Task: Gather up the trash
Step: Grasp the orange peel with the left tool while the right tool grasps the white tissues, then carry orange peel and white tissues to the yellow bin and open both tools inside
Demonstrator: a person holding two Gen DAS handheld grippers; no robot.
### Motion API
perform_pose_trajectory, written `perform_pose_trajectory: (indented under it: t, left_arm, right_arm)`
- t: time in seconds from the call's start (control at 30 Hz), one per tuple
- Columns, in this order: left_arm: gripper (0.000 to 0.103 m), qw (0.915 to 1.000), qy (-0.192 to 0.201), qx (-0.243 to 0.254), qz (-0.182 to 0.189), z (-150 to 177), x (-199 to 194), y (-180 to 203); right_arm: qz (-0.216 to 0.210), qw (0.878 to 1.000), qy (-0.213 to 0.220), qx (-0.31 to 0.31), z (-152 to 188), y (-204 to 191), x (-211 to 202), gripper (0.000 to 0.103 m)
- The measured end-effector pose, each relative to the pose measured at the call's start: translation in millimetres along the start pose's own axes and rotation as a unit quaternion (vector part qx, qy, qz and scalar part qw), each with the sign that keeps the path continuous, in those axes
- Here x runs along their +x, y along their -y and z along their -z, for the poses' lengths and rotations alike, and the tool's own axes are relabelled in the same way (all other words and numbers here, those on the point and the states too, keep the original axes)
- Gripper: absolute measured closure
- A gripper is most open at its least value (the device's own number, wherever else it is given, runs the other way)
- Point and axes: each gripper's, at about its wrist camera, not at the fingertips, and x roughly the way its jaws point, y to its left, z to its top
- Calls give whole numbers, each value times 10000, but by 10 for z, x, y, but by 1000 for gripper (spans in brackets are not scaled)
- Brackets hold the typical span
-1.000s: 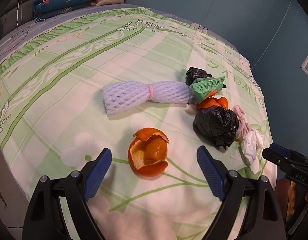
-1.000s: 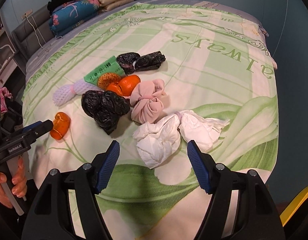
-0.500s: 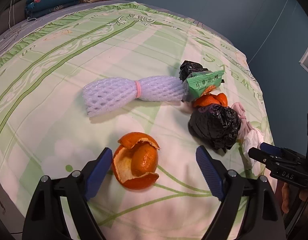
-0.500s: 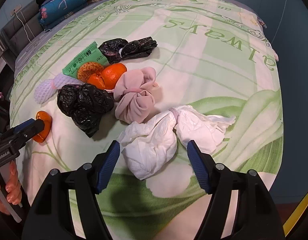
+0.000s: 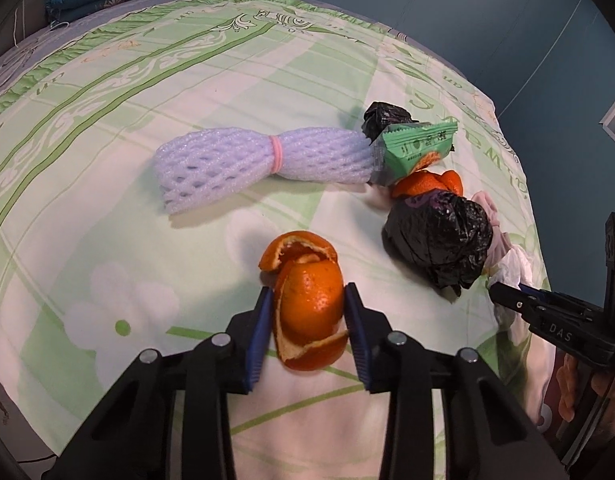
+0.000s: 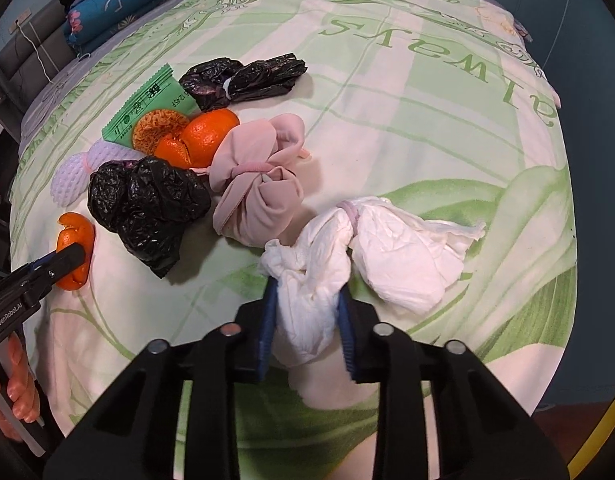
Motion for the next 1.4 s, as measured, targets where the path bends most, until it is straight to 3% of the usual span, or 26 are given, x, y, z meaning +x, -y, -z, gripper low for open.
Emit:
perform_pose_trajectory:
  t: [0.37, 0.73, 1.13, 1.4]
  left_arm:
    - [72, 9999, 74, -63, 27, 43, -151, -30]
    - [72, 9993, 386, 22, 14, 78, -530, 30]
    - [72, 9923, 1107, 507, -240, 196, -1143, 458]
    - [72, 9878, 1393, 698, -4, 279, -1480, 861]
  right_arm:
    - [-10, 9998, 176, 62, 34, 16, -249, 88]
    - [-470, 9969, 626, -6, 197, -34, -834, 88]
    - [-743, 9897, 1194, -276, 542, -19, -1492, 88]
    - [-921, 9841, 1507, -195, 794, 130, -1898, 88]
